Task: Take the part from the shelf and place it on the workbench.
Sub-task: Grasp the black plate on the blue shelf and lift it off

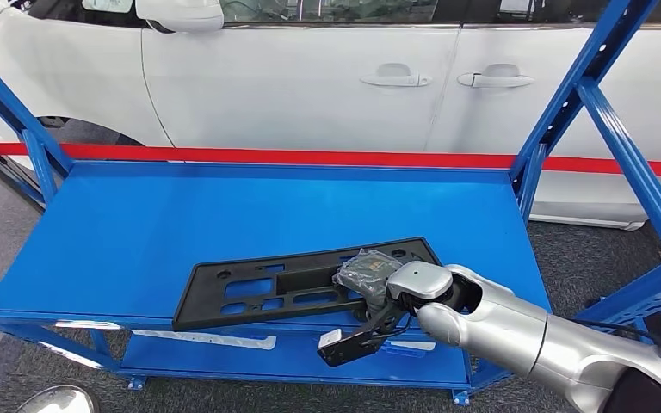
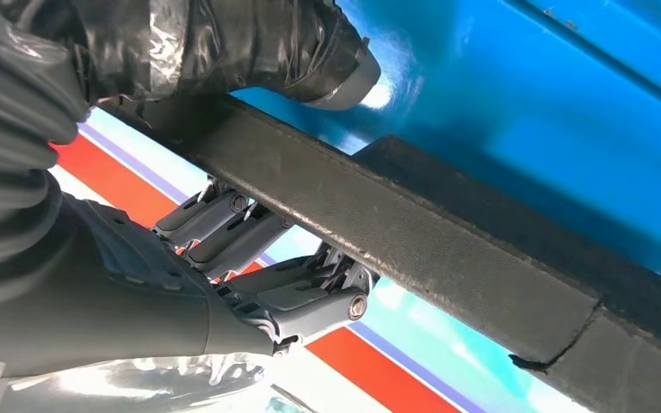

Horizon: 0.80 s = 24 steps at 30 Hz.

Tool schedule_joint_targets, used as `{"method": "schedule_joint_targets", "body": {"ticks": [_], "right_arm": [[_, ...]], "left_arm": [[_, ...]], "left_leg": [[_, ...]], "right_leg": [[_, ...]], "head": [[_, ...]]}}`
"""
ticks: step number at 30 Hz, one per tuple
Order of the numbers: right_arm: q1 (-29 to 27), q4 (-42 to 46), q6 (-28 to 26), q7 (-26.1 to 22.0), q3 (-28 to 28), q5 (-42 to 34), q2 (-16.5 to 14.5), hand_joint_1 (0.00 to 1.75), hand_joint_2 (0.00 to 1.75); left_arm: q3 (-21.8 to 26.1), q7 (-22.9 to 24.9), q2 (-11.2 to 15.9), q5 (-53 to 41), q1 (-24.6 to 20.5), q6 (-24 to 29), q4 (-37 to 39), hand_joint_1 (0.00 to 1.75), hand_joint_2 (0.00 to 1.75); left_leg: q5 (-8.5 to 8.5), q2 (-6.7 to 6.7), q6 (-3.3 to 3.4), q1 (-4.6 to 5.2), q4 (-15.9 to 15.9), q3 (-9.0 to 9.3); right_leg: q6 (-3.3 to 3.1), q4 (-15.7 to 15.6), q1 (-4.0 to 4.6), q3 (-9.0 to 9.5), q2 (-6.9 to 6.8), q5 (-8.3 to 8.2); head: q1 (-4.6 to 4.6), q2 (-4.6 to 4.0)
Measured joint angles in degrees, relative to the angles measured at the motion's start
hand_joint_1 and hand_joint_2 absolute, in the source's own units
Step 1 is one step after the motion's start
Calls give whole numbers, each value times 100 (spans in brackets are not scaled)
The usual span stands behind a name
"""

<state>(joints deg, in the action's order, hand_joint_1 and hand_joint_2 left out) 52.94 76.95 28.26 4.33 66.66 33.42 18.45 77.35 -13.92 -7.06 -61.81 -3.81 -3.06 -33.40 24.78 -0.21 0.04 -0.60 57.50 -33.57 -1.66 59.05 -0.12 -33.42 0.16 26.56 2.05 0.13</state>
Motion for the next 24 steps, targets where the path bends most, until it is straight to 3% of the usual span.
{"method": "schedule_joint_targets", "body": {"ticks": [9, 13, 24], "right_arm": [[-30, 101, -199, -18, -29, 12, 42, 175, 175], [-39, 461, -468, 40, -270, 111, 69, 175, 175], [103, 1563, -506, 161, -1284, 390, 72, 175, 175]], "left_arm": [[2, 0, -1, 63, 2, -2, 0, 0, 0], [7, 0, -22, 230, 12, -52, -26, 0, 175], [7, 39, -228, 330, 43, -245, -413, 0, 175]], "left_leg": [[0, -1, 0, 0, 0, -2], [0, 0, 0, 0, 0, -7], [0, -7, 1, 0, 2, -21]], "right_leg": [[0, 0, 1, -1, -1, 0], [0, 0, 1, -6, 1, 0], [1, 0, 0, -13, -10, 1]], "head": [[0, 0], [0, 0], [0, 0]]}}
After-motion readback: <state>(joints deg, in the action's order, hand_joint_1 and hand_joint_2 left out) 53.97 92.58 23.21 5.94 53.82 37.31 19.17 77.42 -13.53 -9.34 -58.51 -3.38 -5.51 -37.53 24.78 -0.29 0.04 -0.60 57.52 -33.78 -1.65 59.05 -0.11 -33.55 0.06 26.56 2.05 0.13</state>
